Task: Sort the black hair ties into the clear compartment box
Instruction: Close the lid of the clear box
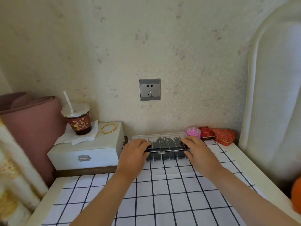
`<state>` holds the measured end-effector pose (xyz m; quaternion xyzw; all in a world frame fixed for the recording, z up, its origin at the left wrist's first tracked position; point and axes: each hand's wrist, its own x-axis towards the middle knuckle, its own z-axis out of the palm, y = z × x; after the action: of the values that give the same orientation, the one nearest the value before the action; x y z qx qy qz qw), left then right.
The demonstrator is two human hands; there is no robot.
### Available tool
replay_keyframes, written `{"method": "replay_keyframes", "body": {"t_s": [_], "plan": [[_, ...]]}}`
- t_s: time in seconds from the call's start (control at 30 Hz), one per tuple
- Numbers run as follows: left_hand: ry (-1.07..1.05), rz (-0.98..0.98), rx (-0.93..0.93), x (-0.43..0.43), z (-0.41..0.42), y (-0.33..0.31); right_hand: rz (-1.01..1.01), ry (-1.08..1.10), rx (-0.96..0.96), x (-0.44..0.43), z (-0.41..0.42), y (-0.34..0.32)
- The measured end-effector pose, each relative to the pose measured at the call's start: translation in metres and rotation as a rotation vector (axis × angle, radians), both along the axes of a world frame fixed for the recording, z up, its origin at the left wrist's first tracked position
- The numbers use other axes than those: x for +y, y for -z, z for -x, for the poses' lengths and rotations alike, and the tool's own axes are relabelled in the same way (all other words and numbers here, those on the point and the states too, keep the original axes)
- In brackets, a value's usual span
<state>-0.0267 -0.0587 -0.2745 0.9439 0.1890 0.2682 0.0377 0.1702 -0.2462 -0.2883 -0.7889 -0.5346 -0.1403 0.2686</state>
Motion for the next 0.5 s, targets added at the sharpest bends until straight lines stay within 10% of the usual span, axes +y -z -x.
{"method": "replay_keyframes", "body": {"t_s": [0.5], "plan": [[-0.026,-0.012,0.125,0.001,-0.001,0.011,-0.008,0.045,-0.01,0.004,-0.001,0.011]]}}
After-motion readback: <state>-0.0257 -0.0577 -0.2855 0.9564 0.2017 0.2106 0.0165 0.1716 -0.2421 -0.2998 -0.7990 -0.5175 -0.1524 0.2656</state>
